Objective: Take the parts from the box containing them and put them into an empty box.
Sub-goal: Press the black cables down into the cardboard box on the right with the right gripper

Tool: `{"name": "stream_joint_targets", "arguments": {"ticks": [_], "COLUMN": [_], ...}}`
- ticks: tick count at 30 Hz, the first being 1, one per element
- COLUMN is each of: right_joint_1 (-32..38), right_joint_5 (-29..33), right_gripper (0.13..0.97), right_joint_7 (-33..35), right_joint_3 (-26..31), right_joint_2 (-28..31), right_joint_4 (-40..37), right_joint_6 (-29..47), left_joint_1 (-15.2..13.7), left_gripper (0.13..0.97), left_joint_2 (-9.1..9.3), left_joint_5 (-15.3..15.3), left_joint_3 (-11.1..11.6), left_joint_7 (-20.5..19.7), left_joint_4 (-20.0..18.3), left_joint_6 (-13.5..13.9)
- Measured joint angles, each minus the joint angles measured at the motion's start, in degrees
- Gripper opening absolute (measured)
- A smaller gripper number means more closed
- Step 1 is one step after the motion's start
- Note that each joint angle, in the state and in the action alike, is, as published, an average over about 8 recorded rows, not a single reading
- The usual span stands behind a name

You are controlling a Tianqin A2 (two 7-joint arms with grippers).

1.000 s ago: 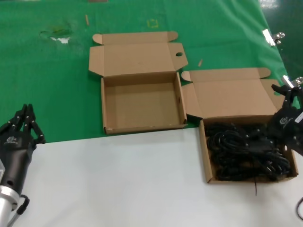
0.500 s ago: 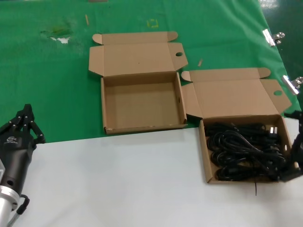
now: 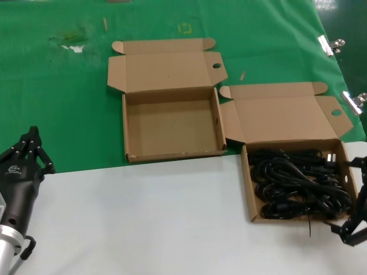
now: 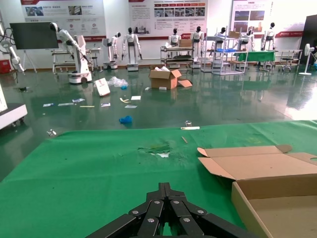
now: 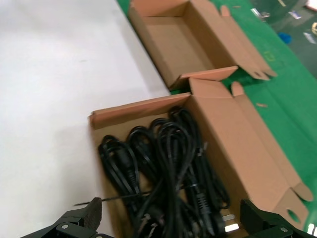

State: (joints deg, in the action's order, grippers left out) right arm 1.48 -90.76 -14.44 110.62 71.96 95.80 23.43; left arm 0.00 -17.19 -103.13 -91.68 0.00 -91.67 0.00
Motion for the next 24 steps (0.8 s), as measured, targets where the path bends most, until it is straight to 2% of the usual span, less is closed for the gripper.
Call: {"name": "stream_joint_targets", "arguments": {"ticks": [10,19,24], "right_joint_1": [-4.80,-5.54,-5.49], "right_joint_5": [-2.15,-1.83,-1.08], "right_gripper": [0.960,0.897,0.817], "right_joint_7": [7.02,10.02,10.49], "right_joint_3": [-4.61,-7.50,-8.36], "right_joint_2": [-1.19,-3.26,-4.28], "right_joint_4": [-0.82,-2.39,-2.94], "right_joint_6": [2.42,3.77,4.54], "left_joint_1": [0.00,0.00,0.00], "left_gripper": [0.140,0.140,0.140], "left_joint_2": [0.00,0.00,0.00], "left_joint_5": [0.00,0.02,0.02], "left_joint_3": [0.00,0.00,0.00], "left_joint_7": [0.00,-0.03,-0.05], "left_joint_4": [0.00,0.00,0.00], "left_joint_6": [0.00,0.00,0.00]}}
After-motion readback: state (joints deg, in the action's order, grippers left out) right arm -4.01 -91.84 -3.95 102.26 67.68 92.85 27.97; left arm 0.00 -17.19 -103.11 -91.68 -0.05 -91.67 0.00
